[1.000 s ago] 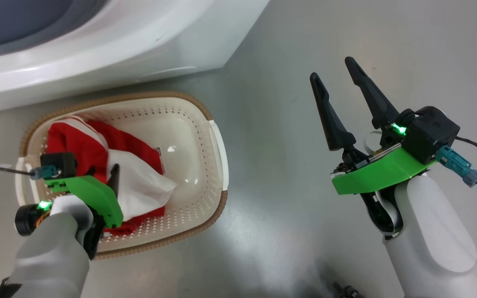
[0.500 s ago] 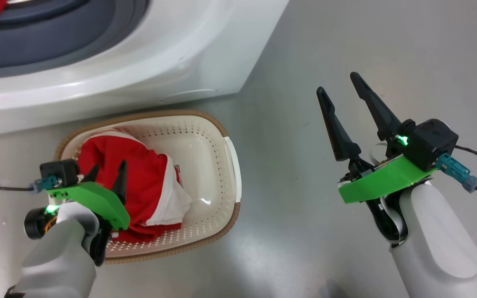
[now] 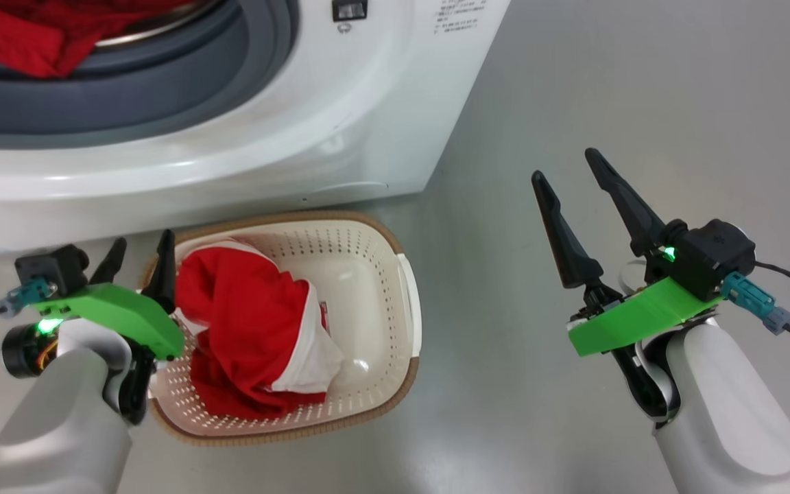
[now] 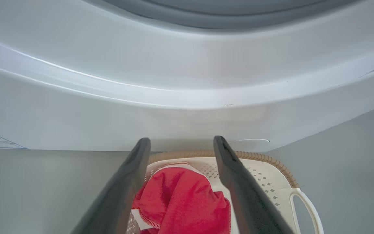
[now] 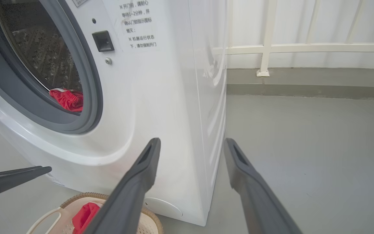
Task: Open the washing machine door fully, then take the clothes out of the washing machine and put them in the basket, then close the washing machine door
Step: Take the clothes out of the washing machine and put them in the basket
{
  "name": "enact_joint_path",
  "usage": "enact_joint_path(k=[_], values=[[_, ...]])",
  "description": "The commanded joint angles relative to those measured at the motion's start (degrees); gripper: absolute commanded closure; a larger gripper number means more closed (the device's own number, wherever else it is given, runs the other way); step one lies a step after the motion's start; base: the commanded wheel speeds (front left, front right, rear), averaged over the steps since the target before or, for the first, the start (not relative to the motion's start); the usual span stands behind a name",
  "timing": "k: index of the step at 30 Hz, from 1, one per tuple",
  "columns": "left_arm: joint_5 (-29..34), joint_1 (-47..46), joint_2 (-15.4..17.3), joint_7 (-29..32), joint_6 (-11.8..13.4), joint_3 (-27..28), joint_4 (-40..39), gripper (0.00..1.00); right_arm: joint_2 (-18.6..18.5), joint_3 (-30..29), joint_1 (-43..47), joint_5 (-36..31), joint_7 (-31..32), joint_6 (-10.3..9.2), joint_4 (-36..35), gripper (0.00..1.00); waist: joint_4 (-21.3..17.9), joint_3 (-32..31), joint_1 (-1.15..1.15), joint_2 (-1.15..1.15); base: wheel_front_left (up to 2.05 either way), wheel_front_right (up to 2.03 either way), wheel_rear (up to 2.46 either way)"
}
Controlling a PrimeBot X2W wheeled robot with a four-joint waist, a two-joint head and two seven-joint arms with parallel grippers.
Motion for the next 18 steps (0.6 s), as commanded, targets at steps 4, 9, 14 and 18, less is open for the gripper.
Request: enact_joint_path(k=[4,9,14,18], values=[[6.1,4.2,3.1,-0.7,1.7,6.8,-6.1,0.00,-0.1,0.4,2.4,-0.2,-0.3,0.09,-1.2,0.00,0.6,-2.8,0.00,0.00,0.00,0.00,0.00],[13.2,9.2,2.6,-0.7,2.4,13.9,-13.6,0.00,-0.4,-0.5,3.8,0.1,-0.3,0.09,-1.2,0.00,1.0,-5.3,0.00,0.00,0.00,0.00,0.00],[18.5,13.9,1.1,-0.7,2.1,20.9,-20.5,0.00,-0.9,-1.1,5.6,0.2,-0.3,0.09,-1.2,0.00,1.5,-7.8,0.00,0.00,0.00,0.00,0.00],[22.4,17.3,-0.2,-0.7,1.4,25.3,-25.3,0.00,-1.4,-1.8,7.0,0.3,-0.3,0.09,-1.4,0.00,1.7,-9.6,0.00,0.00,0.00,0.00,0.00]])
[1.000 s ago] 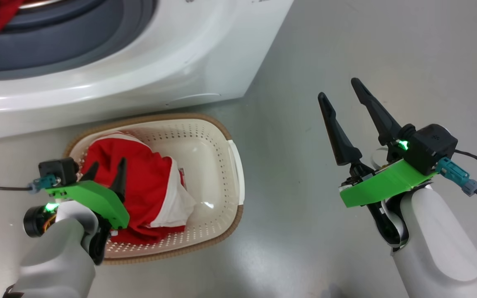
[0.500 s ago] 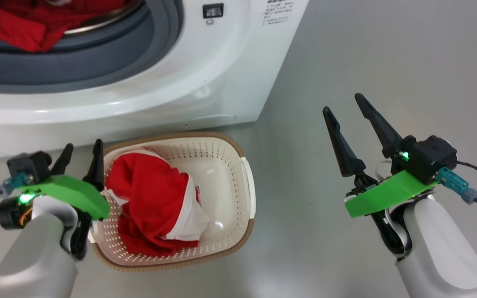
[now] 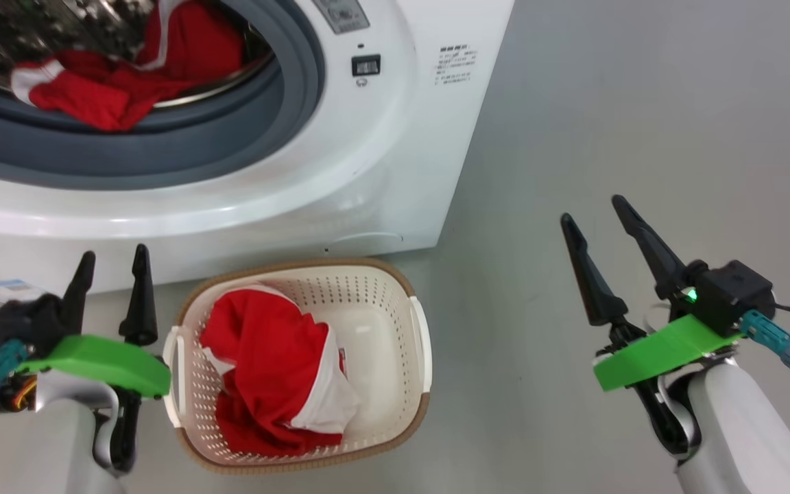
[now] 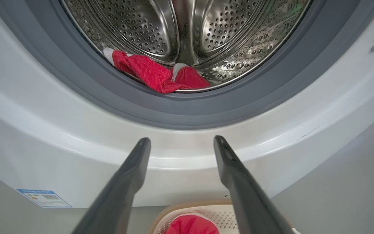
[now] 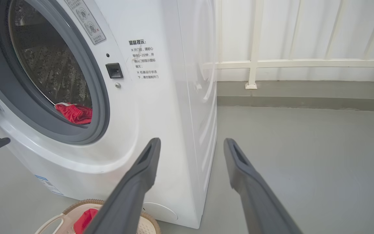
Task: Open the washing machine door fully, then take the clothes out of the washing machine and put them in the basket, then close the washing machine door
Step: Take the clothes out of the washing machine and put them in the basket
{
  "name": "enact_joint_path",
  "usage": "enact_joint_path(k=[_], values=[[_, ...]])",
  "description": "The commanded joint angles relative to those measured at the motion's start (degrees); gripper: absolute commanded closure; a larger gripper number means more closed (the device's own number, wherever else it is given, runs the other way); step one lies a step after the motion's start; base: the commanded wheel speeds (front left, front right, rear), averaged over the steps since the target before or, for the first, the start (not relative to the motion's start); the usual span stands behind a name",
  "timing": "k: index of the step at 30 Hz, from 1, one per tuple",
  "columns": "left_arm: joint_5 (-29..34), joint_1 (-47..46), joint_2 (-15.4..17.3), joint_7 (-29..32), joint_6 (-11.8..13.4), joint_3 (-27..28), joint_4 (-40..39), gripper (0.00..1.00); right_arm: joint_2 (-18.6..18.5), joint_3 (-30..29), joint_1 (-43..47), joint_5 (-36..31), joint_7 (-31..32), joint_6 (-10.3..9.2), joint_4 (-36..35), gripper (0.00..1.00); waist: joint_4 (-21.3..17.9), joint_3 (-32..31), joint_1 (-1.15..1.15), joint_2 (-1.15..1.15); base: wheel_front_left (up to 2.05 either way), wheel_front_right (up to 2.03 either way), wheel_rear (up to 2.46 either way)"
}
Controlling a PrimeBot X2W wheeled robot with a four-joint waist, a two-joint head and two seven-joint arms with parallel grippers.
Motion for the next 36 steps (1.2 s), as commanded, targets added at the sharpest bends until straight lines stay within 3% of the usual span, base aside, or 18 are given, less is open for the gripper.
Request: enact_joint_path(k=[1,15,36], values=[[1.3,1.2,1.6,-0.7,-0.3,2.7,-2.3,0.00,-0.4,0.7,1.4,-0.1,-0.3,0.09,-1.6,0.00,0.3,-1.5,0.00,0.00,0.00,0.00,0.00],[9.5,13.2,-2.6,-0.7,-2.1,13.1,-17.2,0.00,-1.1,-1.6,6.1,0.2,-0.3,0.09,-3.0,0.00,0.7,-6.6,0.00,0.00,0.00,0.00,0.00],[12.9,29.3,-7.1,-0.7,-3.0,18.1,-33.5,0.00,-1.7,-4.7,13.7,0.5,-0.3,0.09,-4.9,0.00,1.9,-10.8,0.00,0.00,0.00,0.00,0.00]])
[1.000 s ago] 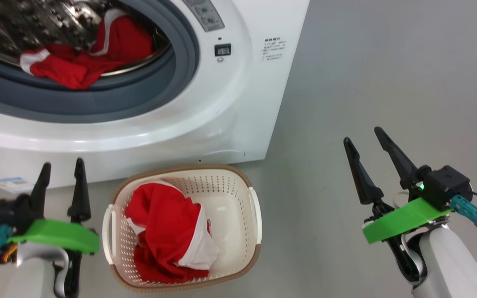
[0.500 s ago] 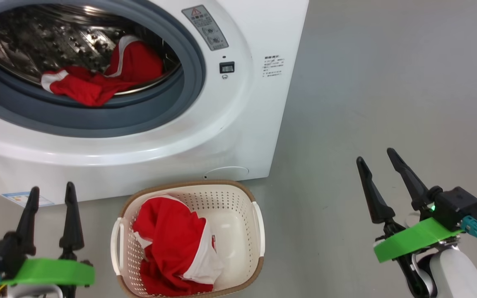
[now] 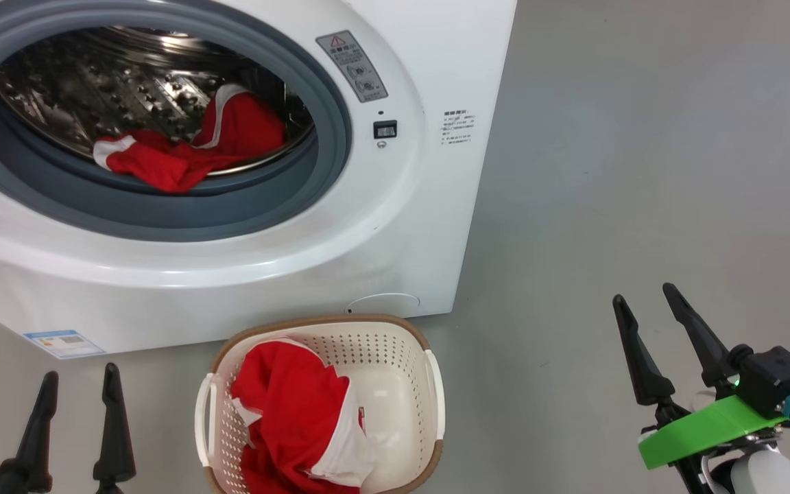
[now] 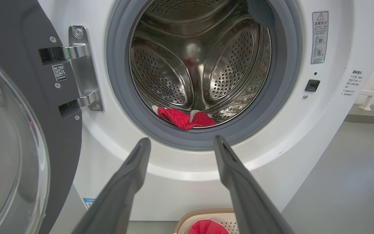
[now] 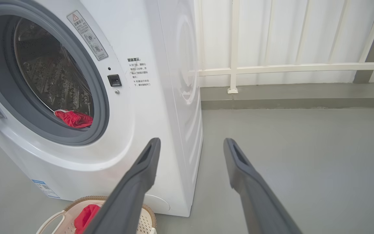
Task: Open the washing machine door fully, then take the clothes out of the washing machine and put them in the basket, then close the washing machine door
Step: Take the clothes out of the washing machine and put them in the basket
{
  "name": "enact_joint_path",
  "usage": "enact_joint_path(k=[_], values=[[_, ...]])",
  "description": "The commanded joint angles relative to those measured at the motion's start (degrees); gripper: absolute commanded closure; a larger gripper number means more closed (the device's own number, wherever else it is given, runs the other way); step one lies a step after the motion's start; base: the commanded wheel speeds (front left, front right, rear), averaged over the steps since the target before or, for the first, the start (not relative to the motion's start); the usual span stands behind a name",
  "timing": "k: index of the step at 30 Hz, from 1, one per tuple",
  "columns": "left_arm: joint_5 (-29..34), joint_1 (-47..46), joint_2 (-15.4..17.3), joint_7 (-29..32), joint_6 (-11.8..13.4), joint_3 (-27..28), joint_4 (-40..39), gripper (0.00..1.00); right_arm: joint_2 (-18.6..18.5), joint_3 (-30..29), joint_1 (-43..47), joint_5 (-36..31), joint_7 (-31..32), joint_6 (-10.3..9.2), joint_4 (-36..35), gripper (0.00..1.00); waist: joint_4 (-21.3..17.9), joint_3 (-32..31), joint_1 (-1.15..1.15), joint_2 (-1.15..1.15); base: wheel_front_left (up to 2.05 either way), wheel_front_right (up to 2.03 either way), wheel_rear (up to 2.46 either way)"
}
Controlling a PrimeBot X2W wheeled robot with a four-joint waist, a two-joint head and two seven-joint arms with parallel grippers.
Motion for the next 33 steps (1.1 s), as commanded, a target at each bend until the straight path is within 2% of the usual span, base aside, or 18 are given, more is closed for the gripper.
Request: enact_joint_path(k=[1,20,33], values=[[0.5,0.2,0.4,-0.7,-0.4,2.2,-2.3,0.00,-0.6,0.9,0.9,0.0,-0.3,0.09,-1.6,0.00,0.3,-0.5,0.00,0.00,0.00,0.00,0.00],[0.8,3.0,-0.3,-0.7,0.3,2.5,-6.3,0.00,-0.4,0.1,1.7,-0.2,-0.3,0.09,-2.5,0.00,0.2,0.3,0.00,0.00,0.00,0.00,0.00],[0.6,-1.4,-0.3,-0.7,0.3,0.0,-3.1,0.00,0.5,0.1,0.4,-0.6,-0.3,0.09,-2.3,0.00,0.6,1.9,0.00,0.00,0.00,0.00,0.00]])
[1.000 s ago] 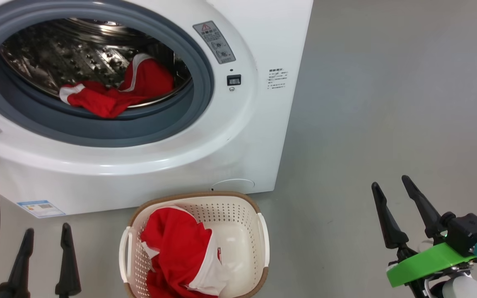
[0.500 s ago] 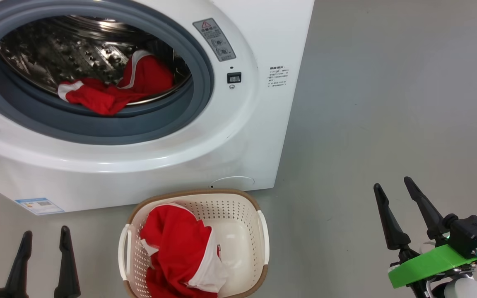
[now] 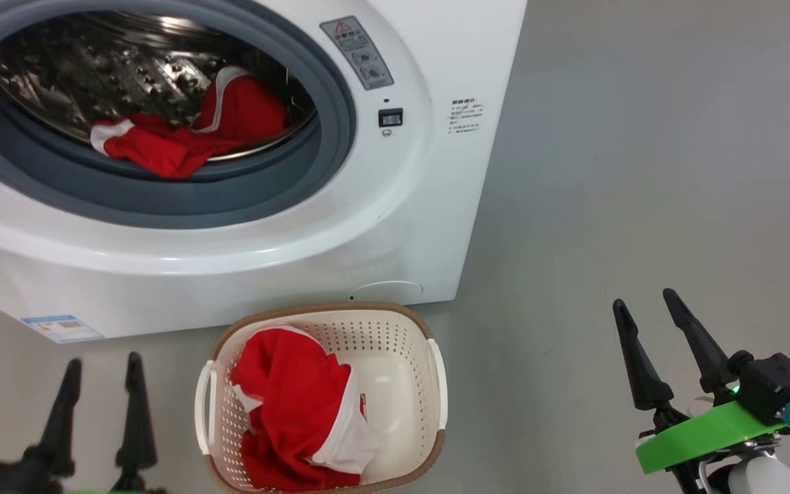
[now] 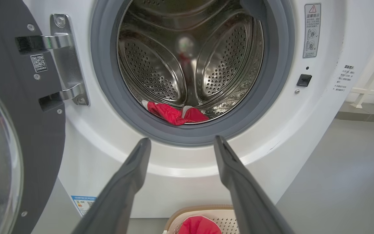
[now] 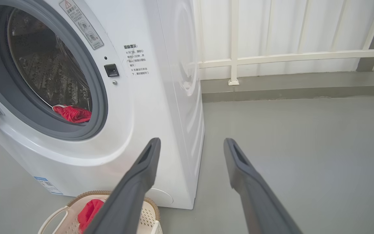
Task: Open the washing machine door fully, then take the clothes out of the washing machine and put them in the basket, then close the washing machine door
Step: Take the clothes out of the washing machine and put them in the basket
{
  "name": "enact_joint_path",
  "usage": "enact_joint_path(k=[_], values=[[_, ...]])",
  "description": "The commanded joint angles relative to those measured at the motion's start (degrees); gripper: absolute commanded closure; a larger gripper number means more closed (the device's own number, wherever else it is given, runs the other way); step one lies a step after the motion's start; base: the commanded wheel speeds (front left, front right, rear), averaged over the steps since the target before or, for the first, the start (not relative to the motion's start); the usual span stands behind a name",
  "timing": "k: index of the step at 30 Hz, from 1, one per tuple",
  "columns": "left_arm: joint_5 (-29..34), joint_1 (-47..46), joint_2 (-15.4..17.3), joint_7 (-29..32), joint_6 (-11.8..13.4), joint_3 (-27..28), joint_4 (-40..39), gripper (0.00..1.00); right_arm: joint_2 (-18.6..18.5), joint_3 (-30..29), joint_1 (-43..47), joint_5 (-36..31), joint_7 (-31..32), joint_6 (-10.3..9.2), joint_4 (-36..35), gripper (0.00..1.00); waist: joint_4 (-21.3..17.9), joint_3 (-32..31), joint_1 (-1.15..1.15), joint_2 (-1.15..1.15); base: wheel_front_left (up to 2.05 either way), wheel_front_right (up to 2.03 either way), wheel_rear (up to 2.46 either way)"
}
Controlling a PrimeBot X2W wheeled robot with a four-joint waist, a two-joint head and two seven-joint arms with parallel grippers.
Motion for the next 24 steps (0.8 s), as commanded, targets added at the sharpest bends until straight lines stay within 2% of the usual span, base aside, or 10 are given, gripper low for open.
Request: enact_joint_path(k=[1,5,10,17,20,24], values=[[-0.1,-2.6,0.7,-0.7,0.2,1.4,-0.4,0.00,-0.3,0.9,-1.2,-0.6,-0.3,0.09,-1.5,0.00,0.2,0.4,0.00,0.00,0.00,0.00,0.00],[-0.3,-7.1,0.9,-0.4,0.2,0.0,4.8,0.00,0.2,1.1,-1.9,-0.7,-0.3,0.09,-1.5,0.00,0.1,1.5,0.00,0.00,0.00,0.00,0.00],[-0.2,-14.9,2.8,1.2,0.0,-1.4,11.1,0.00,0.7,1.1,-2.9,-0.8,-0.3,0.09,-1.8,0.00,-0.2,3.5,0.00,0.00,0.00,0.00,0.00],[0.9,-29.3,5.1,6.1,0.1,-3.2,21.3,0.00,1.5,0.6,-4.6,-1.1,-0.3,0.09,-2.2,0.00,-0.3,6.8,0.00,0.00,0.00,0.00,0.00],[2.6,-35.3,6.3,7.9,0.3,-4.7,26.7,0.00,2.0,1.0,-5.6,-1.3,-0.3,0.09,-2.1,0.00,-0.7,7.9,0.00,0.00,0.00,0.00,0.00],[7.9,-42.4,8.5,10.2,1.8,-8.5,33.5,0.00,2.3,1.4,-6.9,-1.3,-0.3,0.09,-2.1,0.00,-1.2,9.1,0.00,0.00,0.00,0.00,0.00]])
